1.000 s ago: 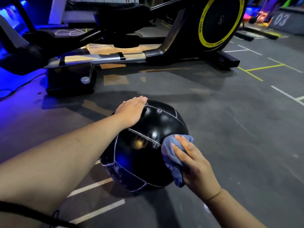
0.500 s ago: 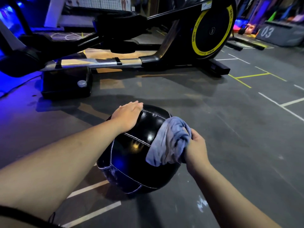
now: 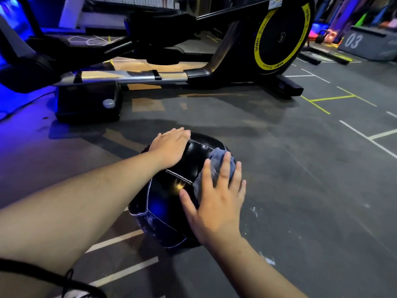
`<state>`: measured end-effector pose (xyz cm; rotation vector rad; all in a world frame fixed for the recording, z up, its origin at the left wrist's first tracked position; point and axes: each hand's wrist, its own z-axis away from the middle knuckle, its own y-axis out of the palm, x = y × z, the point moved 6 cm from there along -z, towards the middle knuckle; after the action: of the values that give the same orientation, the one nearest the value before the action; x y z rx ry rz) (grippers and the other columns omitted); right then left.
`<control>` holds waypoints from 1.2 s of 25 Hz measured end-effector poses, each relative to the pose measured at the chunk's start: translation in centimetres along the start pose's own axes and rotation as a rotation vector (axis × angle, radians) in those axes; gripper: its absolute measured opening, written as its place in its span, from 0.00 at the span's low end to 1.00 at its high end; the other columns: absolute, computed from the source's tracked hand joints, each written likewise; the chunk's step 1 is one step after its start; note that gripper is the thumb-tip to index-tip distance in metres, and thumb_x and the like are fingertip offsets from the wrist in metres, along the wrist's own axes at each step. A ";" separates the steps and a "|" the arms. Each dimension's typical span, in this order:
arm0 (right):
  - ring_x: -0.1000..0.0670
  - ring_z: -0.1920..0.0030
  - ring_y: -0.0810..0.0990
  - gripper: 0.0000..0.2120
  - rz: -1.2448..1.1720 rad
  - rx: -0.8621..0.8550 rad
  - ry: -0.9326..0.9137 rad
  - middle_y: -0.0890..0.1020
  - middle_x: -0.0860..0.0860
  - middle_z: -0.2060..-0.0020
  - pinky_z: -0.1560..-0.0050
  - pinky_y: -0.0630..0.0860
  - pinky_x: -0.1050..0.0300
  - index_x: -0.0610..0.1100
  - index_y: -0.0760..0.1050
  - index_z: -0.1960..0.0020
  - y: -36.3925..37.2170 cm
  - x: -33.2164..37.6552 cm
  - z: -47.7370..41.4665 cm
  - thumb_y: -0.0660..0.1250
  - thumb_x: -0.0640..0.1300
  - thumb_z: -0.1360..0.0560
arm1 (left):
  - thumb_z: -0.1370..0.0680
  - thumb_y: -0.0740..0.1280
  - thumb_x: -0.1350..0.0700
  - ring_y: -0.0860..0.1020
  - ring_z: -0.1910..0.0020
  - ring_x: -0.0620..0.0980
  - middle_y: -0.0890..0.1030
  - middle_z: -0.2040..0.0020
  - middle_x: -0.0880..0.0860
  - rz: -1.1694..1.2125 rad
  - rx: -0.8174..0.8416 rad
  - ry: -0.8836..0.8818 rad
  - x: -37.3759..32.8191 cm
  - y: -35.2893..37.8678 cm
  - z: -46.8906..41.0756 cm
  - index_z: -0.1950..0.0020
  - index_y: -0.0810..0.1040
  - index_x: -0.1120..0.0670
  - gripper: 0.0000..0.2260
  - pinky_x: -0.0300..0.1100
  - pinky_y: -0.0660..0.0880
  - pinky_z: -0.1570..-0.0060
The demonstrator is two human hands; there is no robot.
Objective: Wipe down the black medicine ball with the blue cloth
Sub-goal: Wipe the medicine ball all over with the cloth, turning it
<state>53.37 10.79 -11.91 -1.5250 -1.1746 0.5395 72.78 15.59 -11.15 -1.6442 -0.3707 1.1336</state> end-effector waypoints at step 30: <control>0.43 0.28 0.66 0.22 -0.135 0.075 -0.498 0.68 0.44 0.27 0.28 0.59 0.52 0.45 0.69 0.27 3.5 7.5 -18.2 0.57 0.52 0.18 | 0.27 0.50 0.28 0.43 0.22 0.46 0.42 0.20 0.43 -0.252 0.150 0.215 8.9 -5.3 7.8 0.24 0.43 0.33 0.34 0.65 0.40 0.27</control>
<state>72.82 9.13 -7.59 -1.2699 -1.6026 0.8925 72.36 28.57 -10.81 -1.5215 -0.3350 0.7702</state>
